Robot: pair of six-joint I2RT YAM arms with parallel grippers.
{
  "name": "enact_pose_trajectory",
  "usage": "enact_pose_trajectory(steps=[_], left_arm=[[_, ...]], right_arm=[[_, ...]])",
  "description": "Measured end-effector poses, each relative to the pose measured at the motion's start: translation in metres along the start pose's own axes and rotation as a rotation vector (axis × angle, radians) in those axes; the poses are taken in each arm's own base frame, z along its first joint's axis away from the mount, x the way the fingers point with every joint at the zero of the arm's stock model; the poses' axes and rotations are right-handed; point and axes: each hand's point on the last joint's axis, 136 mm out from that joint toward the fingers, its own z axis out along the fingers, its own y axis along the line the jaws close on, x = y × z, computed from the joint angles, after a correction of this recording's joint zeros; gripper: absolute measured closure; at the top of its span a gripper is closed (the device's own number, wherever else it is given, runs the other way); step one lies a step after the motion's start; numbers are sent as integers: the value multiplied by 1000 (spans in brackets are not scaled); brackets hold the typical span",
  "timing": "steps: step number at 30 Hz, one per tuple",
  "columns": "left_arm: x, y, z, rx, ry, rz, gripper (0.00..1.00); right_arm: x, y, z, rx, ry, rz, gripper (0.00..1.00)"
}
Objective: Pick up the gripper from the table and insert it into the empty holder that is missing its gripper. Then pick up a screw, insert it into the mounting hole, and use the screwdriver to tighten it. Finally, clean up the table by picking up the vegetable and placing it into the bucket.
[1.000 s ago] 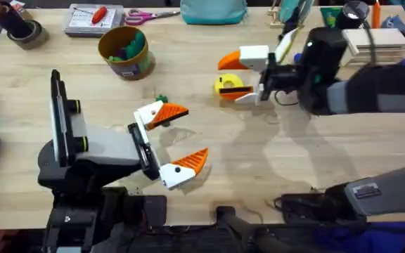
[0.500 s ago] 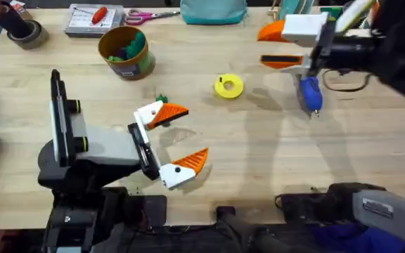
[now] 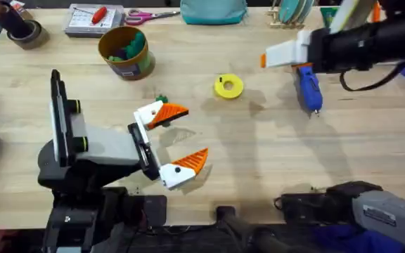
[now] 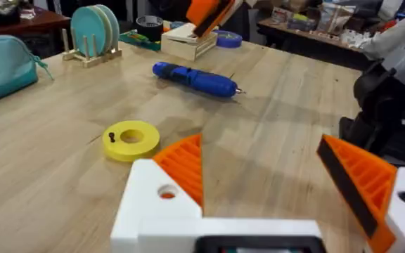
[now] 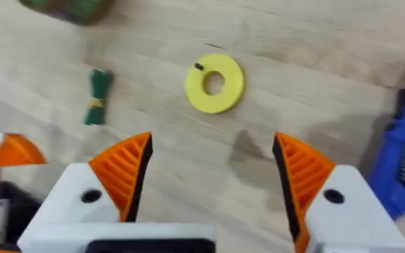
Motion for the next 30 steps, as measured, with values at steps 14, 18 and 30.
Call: enact_pose_trajectory(steps=[14, 18, 30], left_arm=[[0, 0, 0, 0, 0, 0, 15], [0, 0, 0, 0, 0, 0, 15], [0, 0, 0, 0, 0, 0, 14]], right_arm=[[34, 15, 7, 285, 122, -269, 5], [36, 11, 5, 309, 129, -267, 5], [33, 15, 7, 311, 112, -284, 5]])
